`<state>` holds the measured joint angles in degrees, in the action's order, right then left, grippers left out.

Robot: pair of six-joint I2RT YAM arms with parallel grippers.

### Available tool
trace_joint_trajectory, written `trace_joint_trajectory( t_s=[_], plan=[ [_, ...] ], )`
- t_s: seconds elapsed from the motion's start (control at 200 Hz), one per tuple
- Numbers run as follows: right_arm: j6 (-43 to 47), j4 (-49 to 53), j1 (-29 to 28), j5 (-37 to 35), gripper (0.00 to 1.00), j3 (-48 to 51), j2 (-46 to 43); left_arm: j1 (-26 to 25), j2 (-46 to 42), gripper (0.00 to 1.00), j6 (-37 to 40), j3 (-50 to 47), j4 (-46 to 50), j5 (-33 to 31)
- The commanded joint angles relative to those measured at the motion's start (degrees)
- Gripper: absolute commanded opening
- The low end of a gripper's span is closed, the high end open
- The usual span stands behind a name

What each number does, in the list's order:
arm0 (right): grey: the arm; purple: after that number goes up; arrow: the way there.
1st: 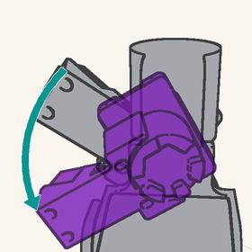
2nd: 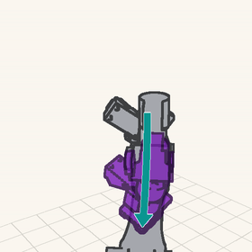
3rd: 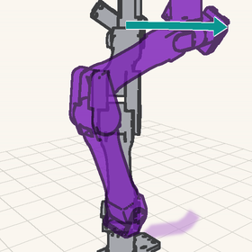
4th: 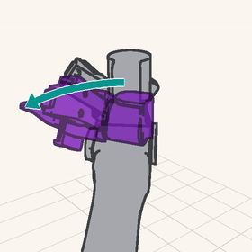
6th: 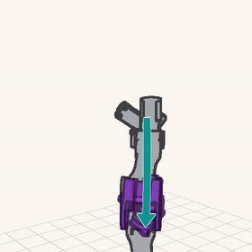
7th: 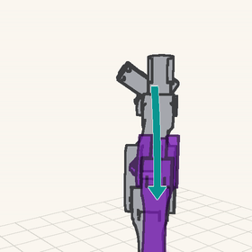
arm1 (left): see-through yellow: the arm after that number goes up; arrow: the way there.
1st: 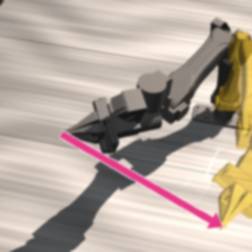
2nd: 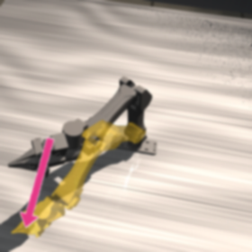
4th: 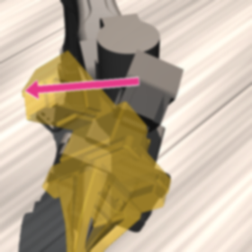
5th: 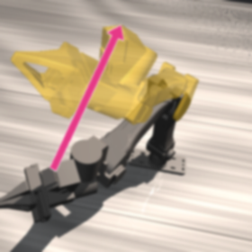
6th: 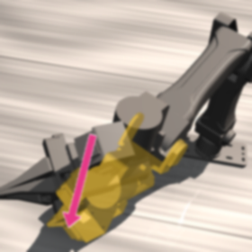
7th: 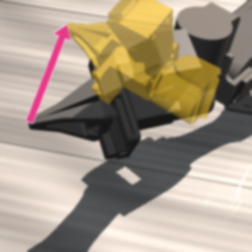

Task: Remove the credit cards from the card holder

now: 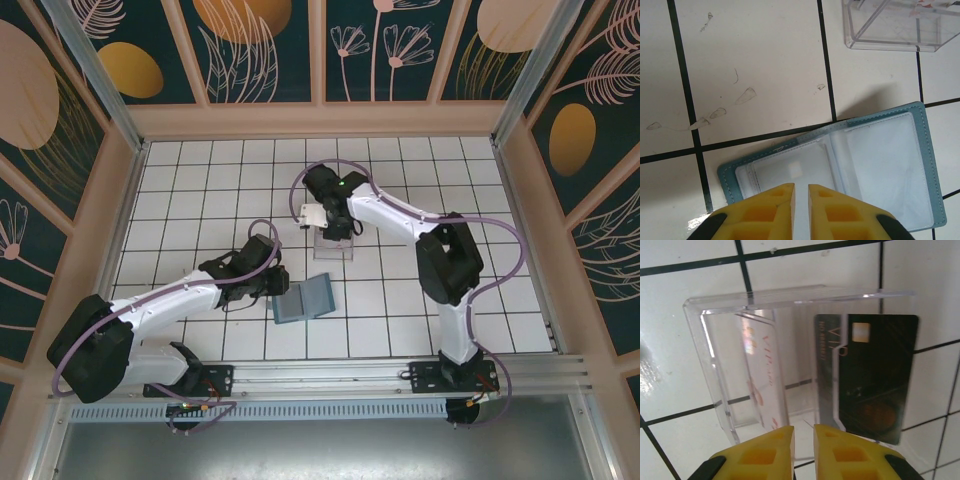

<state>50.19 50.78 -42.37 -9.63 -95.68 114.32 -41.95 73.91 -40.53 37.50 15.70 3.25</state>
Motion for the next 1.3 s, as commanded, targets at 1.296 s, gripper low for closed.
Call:
trace_joint_trajectory(
  t_s=[1.296],
  plan=[
    [-88.98,-5.16,-22.83,8.12,0.27,10.24,-3.74,18.64,-11.49,0.25,-1.69,-13.48,-7.97,2.68]
  ],
)
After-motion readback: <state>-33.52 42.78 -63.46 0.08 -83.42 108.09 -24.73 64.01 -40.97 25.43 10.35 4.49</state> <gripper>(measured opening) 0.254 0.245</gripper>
